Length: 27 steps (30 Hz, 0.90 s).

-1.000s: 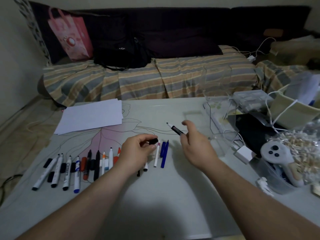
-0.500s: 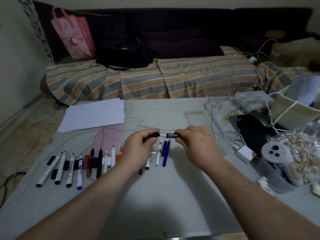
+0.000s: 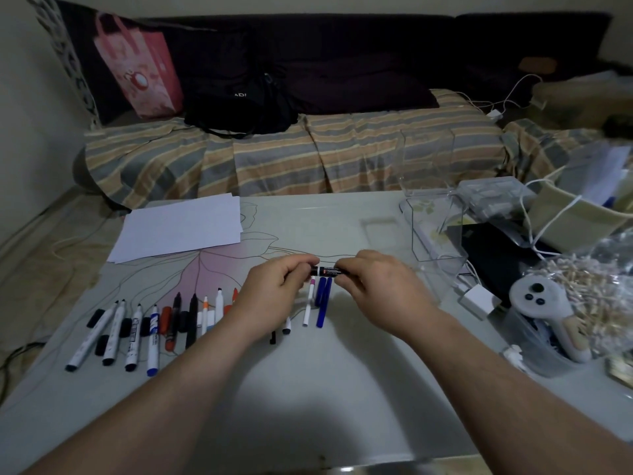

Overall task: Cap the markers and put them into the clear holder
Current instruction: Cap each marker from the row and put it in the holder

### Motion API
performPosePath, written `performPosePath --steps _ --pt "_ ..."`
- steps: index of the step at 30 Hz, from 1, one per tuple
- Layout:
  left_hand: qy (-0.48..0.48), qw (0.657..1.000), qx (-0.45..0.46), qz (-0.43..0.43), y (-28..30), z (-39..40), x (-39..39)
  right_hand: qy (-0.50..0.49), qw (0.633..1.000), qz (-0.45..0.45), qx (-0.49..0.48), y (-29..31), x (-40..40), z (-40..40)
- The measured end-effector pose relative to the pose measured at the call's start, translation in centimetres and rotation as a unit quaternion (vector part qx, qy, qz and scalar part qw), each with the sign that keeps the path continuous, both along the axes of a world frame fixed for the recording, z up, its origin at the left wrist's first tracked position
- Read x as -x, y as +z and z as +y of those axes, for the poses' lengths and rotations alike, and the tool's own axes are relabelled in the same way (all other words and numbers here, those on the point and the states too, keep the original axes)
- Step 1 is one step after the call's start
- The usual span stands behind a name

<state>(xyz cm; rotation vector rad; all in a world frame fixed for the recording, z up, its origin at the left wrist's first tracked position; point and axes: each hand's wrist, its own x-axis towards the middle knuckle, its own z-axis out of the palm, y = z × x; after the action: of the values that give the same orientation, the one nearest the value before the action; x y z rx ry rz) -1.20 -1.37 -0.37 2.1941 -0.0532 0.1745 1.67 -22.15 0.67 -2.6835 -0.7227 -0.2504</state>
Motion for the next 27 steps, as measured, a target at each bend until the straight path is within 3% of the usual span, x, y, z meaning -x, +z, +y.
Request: performPosePath --steps 7,14,18,21,22,24,26,27 --pt "0.073 0.993 0.098 0.0 -0.7 -2.5 -0.4 -0.025 0.993 -0.109 0.027 0.2 1.2 1.3" --pt "0.063 0.994 0.083 -0.027 -0.3 -3.3 -0.2 -0.027 0.999 -0.046 0.0 0.8 1.4 1.2" --pt "0.026 0.992 0.109 -0.052 0.0 -4.2 -0.1 0.006 0.998 0.028 0.058 1.8 1.3 0.8" --pt "-0.004 0.989 0.146 -0.024 -0.9 -4.3 -0.6 -0.019 0.996 0.058 -0.071 4.1 0.8 -0.5" --pt "-0.003 0.993 0.116 -0.01 -1.5 -4.1 -0.8 -0.05 0.988 0.038 -0.143 5.1 0.5 -1.4" --pt "0.01 0.998 -0.066 0.011 -3.2 -3.3 -1.2 -0.117 0.955 -0.015 -0.273 6.6 -0.3 -3.8" --pt "0.009 0.961 -0.276 0.013 -4.8 -2.8 -1.2 -0.171 0.929 -0.067 -0.321 6.7 -1.0 -6.1" --pt "0.006 0.942 -0.335 0.015 -5.5 -2.7 -1.2 -0.19 0.929 -0.088 -0.306 6.0 -1.4 -7.0"
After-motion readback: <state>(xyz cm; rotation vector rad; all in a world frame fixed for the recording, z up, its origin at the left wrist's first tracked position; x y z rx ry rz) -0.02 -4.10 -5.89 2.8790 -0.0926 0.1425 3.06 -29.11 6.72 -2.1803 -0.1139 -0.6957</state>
